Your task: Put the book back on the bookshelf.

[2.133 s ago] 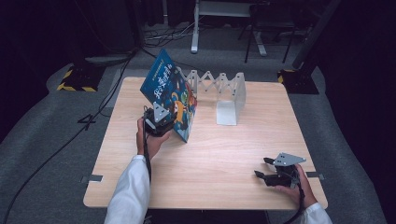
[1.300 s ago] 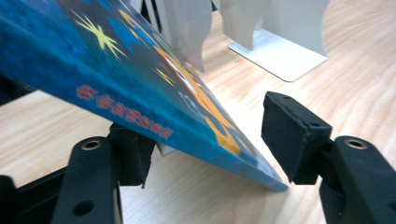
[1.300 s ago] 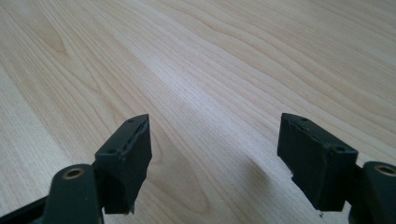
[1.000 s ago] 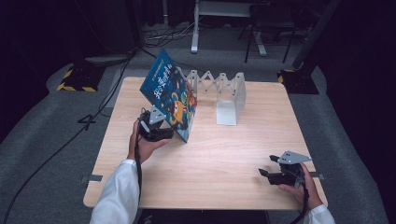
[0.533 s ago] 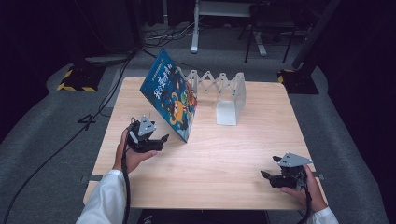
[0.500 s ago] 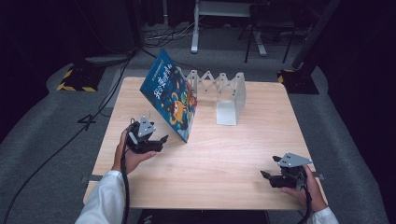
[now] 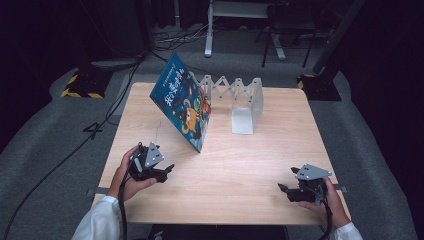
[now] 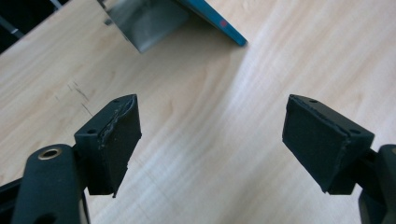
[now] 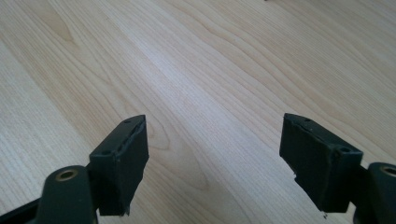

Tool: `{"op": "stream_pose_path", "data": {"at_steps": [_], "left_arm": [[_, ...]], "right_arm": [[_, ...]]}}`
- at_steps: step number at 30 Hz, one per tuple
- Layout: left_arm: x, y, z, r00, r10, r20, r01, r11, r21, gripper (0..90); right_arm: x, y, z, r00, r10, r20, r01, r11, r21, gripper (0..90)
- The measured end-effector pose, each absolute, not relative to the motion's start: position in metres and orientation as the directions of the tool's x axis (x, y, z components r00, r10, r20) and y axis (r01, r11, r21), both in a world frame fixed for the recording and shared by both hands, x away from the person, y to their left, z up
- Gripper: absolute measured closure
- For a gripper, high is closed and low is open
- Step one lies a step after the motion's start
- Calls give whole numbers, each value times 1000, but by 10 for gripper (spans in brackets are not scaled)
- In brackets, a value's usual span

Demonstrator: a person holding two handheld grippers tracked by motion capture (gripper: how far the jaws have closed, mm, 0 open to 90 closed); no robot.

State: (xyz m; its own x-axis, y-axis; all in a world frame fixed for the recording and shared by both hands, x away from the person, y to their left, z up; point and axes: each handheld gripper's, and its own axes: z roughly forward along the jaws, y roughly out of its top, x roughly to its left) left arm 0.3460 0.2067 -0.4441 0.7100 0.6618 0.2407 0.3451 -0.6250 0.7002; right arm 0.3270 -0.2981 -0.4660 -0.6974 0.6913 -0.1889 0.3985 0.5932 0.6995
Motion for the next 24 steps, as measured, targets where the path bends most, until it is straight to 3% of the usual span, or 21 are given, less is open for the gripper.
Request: {"op": "stream_pose_path", "data": {"at_steps": [13, 24], "left_arm": [[319, 235, -458, 675, 695, 248, 402, -628, 666, 191], [309, 251, -477, 669, 719, 189, 444, -590, 675, 178]], "right_arm": [[319, -319, -471, -675, 704, -222, 404, 603, 688, 235], [314, -348, -482, -637, 751, -175, 449, 546, 708, 234]]}}
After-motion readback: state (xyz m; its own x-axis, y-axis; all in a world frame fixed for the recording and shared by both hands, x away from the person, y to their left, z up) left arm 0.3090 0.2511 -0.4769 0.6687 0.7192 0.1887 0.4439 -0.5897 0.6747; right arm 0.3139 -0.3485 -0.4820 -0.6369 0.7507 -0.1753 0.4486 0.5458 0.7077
